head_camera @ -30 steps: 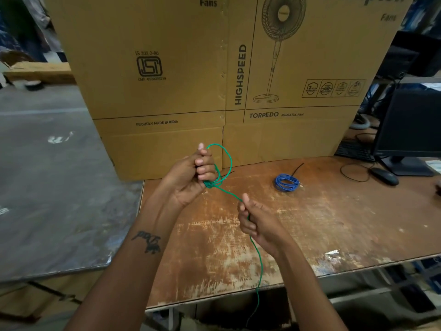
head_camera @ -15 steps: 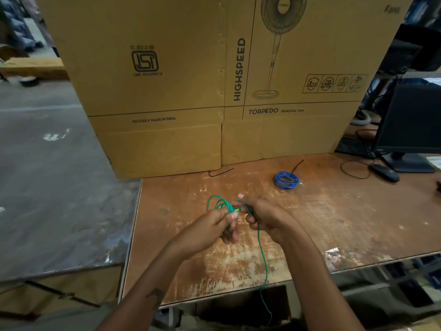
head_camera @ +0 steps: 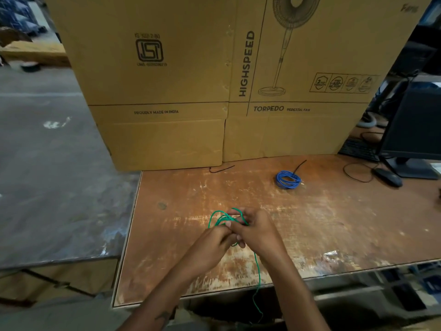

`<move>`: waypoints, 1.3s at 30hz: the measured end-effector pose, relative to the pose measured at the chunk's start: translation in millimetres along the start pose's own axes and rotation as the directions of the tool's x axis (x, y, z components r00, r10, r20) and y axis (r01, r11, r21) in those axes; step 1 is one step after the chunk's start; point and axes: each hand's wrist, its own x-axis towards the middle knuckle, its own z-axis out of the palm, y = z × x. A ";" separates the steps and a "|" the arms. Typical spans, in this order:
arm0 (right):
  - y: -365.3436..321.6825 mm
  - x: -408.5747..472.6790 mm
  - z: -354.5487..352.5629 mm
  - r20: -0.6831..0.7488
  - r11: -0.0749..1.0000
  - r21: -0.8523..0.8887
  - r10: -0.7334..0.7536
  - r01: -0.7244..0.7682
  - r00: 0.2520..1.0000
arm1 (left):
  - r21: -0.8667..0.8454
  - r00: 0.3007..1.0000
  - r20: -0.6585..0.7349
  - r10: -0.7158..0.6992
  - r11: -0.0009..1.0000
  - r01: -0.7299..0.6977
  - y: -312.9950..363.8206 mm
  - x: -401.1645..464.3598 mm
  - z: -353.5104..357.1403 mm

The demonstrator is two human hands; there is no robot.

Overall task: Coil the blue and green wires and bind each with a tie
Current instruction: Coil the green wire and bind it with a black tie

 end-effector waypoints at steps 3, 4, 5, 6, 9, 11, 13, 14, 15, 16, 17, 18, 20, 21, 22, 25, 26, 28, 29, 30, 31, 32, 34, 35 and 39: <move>2.6 -0.9 4.4 -0.020 0.992 0.107 0.069 -0.067 0.997 | 0.101 0.995 -0.021 0.100 0.990 -0.097 -1.4 1.8 3.3; 1.9 -0.1 4.8 -0.034 0.984 0.155 0.093 -0.087 0.995 | 0.143 0.990 -0.037 0.135 0.981 -0.128 -1.8 1.1 9.0; -0.7 0.6 5.0 -0.046 0.972 0.213 0.115 -0.103 0.992 | 0.181 0.984 -0.067 0.162 0.972 -0.148 -1.8 -0.9 16.2; -4.7 0.4 4.8 -0.054 0.953 0.280 0.139 -0.118 0.989 | 0.207 0.977 -0.117 0.180 0.966 -0.153 -3.6 -3.3 24.6; -13.0 -1.4 4.2 -0.056 0.889 0.438 0.174 -0.132 0.983 | 0.234 0.916 -0.342 0.209 0.963 -0.133 -4.7 -11.3 42.7; -13.4 -3.3 6.3 -0.053 0.887 0.446 0.160 -0.120 0.986 | 0.205 0.885 -0.422 0.196 0.972 -0.118 -2.7 -14.3 45.7; -12.6 -4.7 9.5 -0.066 0.900 0.424 0.138 -0.097 0.988 | 0.233 0.890 -0.414 0.189 0.968 -0.097 0.0 -14.7 45.3; -12.8 -5.4 10.1 -0.067 0.901 0.424 0.135 -0.094 0.989 | 0.264 0.891 -0.408 0.201 0.960 -0.096 -1.8 -14.0 44.9; -14.0 -6.3 10.1 -0.060 0.893 0.440 0.136 -0.096 0.989 | 0.292 0.887 -0.405 0.224 0.950 -0.106 -3.1 -13.0 42.5; -15.5 -7.4 8.6 -0.043 0.881 0.461 0.140 -0.105 0.989 | 0.302 0.879 -0.408 0.247 0.945 -0.125 -5.7 -11.3 39.3; -17.0 -8.5 6.8 -0.018 0.870 0.480 0.138 -0.112 0.990 | 0.275 0.875 -0.412 0.256 0.950 -0.149 -6.4 -10.9 35.2; -17.6 -9.7 4.5 0.009 0.869 0.480 0.127 -0.115 0.992 | 0.220 0.879 -0.409 0.245 0.961 -0.166 -7.5 -10.8 31.6; -17.0 -11.8 0.7 0.040 0.901 0.419 0.103 -0.110 0.994 | 0.149 0.900 -0.371 0.230 0.971 -0.187 -11.4 -10.5 27.0; -17.0 -12.6 -0.8 0.048 0.915 0.389 0.096 -0.108 0.994 | 0.144 0.906 -0.351 0.236 0.970 -0.197 -13.0 -10.0 25.6; -17.3 -13.0 -2.3 0.053 0.922 0.372 0.093 -0.106 0.994 | 0.144 0.907 -0.332 0.258 0.964 -0.221 -13.6 -9.3 25.3; -21.4 -12.8 -3.2 0.062 0.944 0.318 0.070 -0.086 0.996 | 0.158 0.903 -0.309 0.298 0.953 -0.260 -13.5 -8.1 27.0; -22.7 -12.7 -2.8 0.055 0.953 0.292 0.064 -0.077 0.996 | 0.146 0.903 -0.329 0.276 0.960 -0.241 -13.1 -8.7 28.6; -26.4 -14.2 -0.9 0.004 0.980 0.190 0.050 -0.050 0.999 | 0.122 0.894 -0.387 0.224 0.974 -0.191 -10.7 -11.7 33.6; -28.7 -15.4 0.9 -0.042 0.995 0.094 0.029 -0.025 0.999 | 0.089 0.891 -0.408 0.199 0.980 -0.178 -7.8 -12.3 35.2; -31.9 -17.2 2.8 -0.080 1.000 -0.026 -0.002 0.000 0.997 | 0.032 0.893 -0.414 0.175 0.983 -0.178 -5.3 -11.4 36.1; -34.5 -18.5 4.4 -0.105 0.989 -0.147 -0.048 0.033 0.993 | -0.054 0.904 -0.402 0.141 0.983 -0.178 -3.1 -9.7 36.6; -39.2 -21.0 4.9 -0.100 0.960 -0.271 -0.103 0.073 0.990 | -0.147 0.921 -0.379 0.092 0.977 -0.158 -0.7 -7.6 35.5; -48.0 -24.5 2.3 -0.022 0.878 -0.458 -0.166 0.138 0.986 | -0.279 0.947 -0.321 -0.026 0.958 -0.069 1.7 -2.3 30.0; -51.5 -23.4 -0.8 0.030 0.854 -0.496 -0.161 0.154 0.986 | -0.288 0.950 -0.305 -0.061 0.957 -0.031 -0.8 0.5 27.2; -64.9 -19.1 -8.4 0.173 0.813 -0.561 -0.073 0.159 0.982 | -0.262 0.940 -0.322 -0.110 0.965 0.023 -8.1 8.9 18.1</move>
